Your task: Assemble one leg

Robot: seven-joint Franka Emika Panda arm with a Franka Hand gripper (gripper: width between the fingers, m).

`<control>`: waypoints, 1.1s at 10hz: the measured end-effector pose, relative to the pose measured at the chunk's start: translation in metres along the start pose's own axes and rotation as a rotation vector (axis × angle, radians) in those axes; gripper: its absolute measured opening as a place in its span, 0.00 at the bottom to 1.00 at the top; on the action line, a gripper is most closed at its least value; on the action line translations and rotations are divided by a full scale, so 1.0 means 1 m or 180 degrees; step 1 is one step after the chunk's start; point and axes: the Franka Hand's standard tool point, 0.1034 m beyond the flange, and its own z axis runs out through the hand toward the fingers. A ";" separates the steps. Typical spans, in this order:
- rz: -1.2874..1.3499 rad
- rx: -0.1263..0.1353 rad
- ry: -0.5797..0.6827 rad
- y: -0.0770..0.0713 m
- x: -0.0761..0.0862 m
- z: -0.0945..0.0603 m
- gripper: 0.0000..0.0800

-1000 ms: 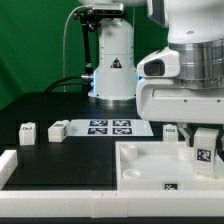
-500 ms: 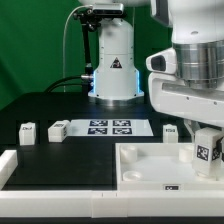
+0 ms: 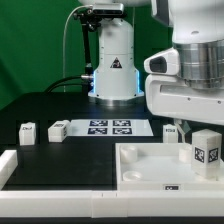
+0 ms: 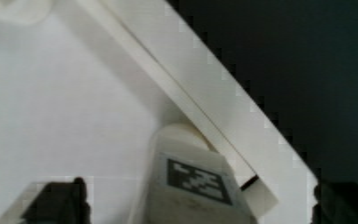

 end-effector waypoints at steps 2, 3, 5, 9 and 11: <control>-0.0954 -0.0043 0.0031 0.000 0.001 0.000 0.81; -0.1391 -0.0042 0.0032 -0.001 0.001 -0.001 0.81; -0.2088 -0.0076 0.0043 0.001 0.004 -0.002 0.81; -0.3107 -0.0095 0.0034 0.004 0.006 -0.002 0.81; -0.3042 -0.0091 0.0034 0.004 0.006 -0.002 0.81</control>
Offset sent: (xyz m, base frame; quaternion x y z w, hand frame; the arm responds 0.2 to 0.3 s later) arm 0.0124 0.0021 0.0042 -0.0312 0.0267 -0.3774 0.9251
